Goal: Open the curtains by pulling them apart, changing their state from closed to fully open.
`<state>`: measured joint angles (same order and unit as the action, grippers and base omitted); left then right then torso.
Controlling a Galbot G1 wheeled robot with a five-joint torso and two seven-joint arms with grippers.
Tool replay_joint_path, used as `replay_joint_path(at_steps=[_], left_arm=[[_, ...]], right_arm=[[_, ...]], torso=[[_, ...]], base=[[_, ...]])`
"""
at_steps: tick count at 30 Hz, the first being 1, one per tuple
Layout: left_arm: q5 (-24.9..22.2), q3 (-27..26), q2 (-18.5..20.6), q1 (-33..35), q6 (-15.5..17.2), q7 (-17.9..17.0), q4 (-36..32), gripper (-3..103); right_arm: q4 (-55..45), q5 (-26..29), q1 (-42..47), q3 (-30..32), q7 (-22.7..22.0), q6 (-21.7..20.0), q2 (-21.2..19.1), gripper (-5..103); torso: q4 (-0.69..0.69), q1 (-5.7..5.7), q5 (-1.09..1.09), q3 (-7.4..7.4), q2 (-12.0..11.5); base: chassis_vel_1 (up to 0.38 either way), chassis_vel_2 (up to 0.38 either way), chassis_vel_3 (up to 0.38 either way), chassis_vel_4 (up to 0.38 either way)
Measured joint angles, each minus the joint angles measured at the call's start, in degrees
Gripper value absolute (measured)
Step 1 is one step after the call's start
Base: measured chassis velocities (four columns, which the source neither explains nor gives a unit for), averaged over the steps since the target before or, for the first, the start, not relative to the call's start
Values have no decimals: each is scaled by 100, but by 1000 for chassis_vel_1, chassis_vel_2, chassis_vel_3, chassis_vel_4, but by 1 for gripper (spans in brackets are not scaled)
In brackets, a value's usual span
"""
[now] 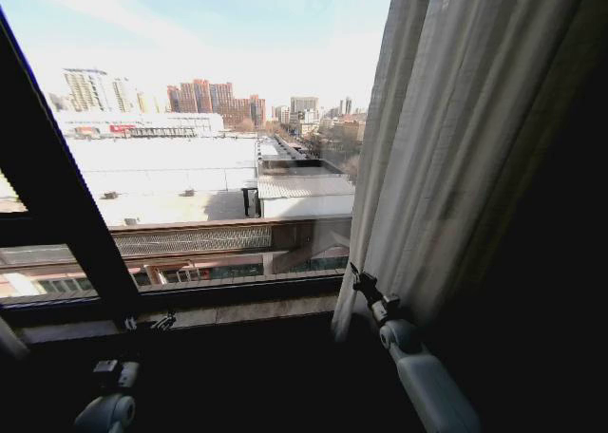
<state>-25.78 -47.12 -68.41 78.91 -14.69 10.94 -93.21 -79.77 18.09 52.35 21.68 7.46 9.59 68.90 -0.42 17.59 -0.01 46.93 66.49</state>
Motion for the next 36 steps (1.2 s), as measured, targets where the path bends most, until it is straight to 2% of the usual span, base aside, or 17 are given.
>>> replay_joint_path(at_steps=[12,16,31,33,36], left_arm=[[0,1,0,0,0,1,0,99],[0,1,0,0,0,2,0,99],[0,1,0,0,0,1,0,99],[0,2,0,0,0,1,0,99],[0,2,0,0,0,1,-1,99]], right_arm=[[-6,55,76,101,23,16,-53,0],[-15,64,105,128,49,30,-53,0],[-139,129,239,241,57,98,-90,0],[-179,176,263,241,45,140,-88,0],[-220,191,295,241,61,181,-76,0]], torso=[[-3,1,2,1,0],[0,0,-4,0,0],[-2,0,2,0,0],[-1,0,-4,1,0],[-1,0,3,1,0]], base=[[-245,-245,236,248],[-342,-309,349,324],[-354,-362,349,361],[-331,-377,314,375],[-286,-253,292,261]])
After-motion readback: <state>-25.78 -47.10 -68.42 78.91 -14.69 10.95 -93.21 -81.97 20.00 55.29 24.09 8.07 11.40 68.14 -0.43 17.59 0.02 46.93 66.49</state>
